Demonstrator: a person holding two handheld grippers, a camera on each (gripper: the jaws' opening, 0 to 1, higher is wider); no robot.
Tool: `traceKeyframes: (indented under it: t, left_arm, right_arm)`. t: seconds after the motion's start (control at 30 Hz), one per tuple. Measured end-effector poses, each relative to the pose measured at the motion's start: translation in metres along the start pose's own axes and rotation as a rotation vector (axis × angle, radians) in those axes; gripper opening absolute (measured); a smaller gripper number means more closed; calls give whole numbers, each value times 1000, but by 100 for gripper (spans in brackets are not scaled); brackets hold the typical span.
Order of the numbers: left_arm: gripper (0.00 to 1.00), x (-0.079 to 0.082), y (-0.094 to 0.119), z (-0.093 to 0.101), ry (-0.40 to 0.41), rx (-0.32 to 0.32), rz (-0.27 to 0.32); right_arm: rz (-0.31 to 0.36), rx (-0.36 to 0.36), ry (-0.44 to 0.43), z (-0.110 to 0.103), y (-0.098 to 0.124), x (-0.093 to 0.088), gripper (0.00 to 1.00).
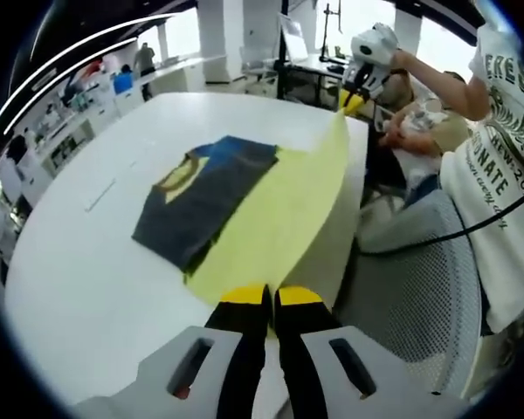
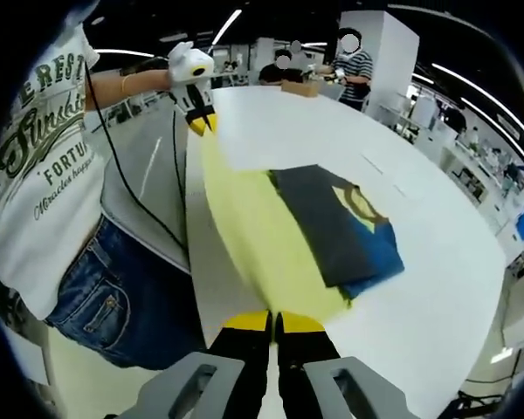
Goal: Fold the garment on the visible template until the final outline fits inside the template.
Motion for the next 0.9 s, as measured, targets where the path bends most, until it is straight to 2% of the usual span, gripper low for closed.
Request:
traceKeyframes:
  t: [0.4, 0.5, 0.7, 0.8, 0.9]
  left_arm:
    - [0, 16, 1, -24, -32, 37, 16]
    - [0, 22, 1, -30, -49, 45, 19]
    - [0, 33, 1, -44, -69, 64, 37]
    - [0, 35, 1, -52, -94, 77, 17]
    - [0, 39, 2, -58, -101, 81, 27]
  right_arm:
    - [21, -71, 38, 22, -6, 9, 0]
    - [11, -101, 71, 30, -8, 10, 0]
    - [2, -139, 84, 43, -12, 14, 0]
    - [10, -150, 83, 49, -13, 17, 0]
    - [11, -163, 88, 55, -15, 18, 0]
Point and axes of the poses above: the point that each gripper's makers call its tool centre point, and the gripper's own axes: y roughly backward along the fingers, z roughly to its right, x roughly out of its top, the point moved 6 cm from there along y, roughly backward along the fingers, and after that the axes turned 8 degrees about -x, right-handed, at the moved point
